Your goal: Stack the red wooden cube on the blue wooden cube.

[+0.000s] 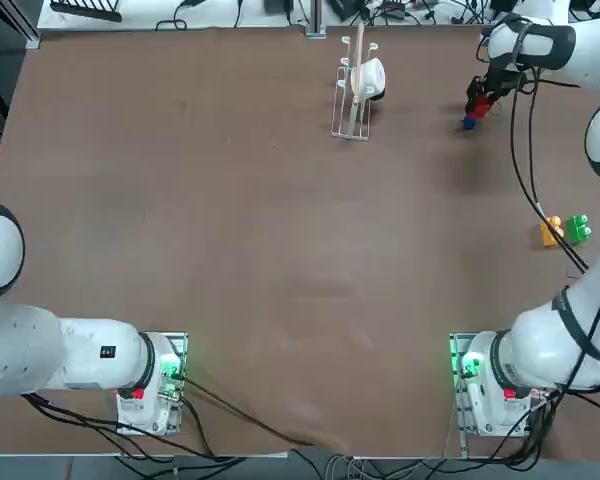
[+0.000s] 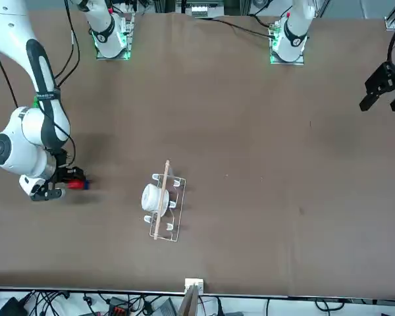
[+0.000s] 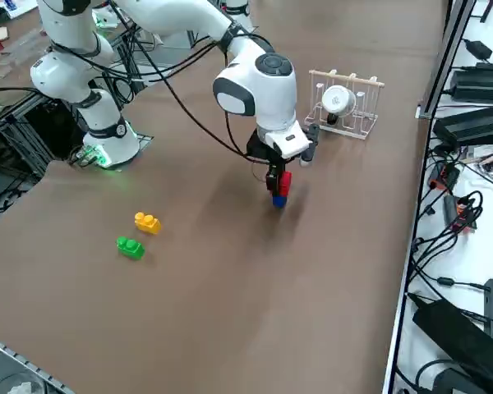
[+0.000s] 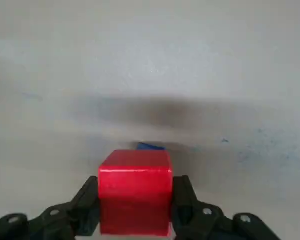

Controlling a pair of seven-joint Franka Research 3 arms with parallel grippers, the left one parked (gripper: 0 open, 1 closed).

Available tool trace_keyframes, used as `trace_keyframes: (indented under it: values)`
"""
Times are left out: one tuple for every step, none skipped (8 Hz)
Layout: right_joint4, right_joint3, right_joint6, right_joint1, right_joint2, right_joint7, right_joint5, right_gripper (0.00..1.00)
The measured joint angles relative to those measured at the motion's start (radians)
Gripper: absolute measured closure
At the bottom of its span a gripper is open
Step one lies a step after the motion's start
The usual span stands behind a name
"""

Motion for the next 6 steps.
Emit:
trace_keyframes:
  values:
    - [0.0,0.0,0.0,0.0,0.0,0.0,0.0,0.28]
    - [0.0,0.0,0.0,0.0,0.001,0.0,0.0,0.21]
    - [0.0,0.0,0.001,0.0,0.002,0.0,0.0,0.15]
    - [0.0,0.0,0.001,0.0,0.003,0.0,0.0,0.01]
    - [0.0,0.0,0.002,0.0,0.005,0.0,0.0,0.0]
    - [0.002,0.0,0.002,0.0,0.006,0.0,0.0,0.0]
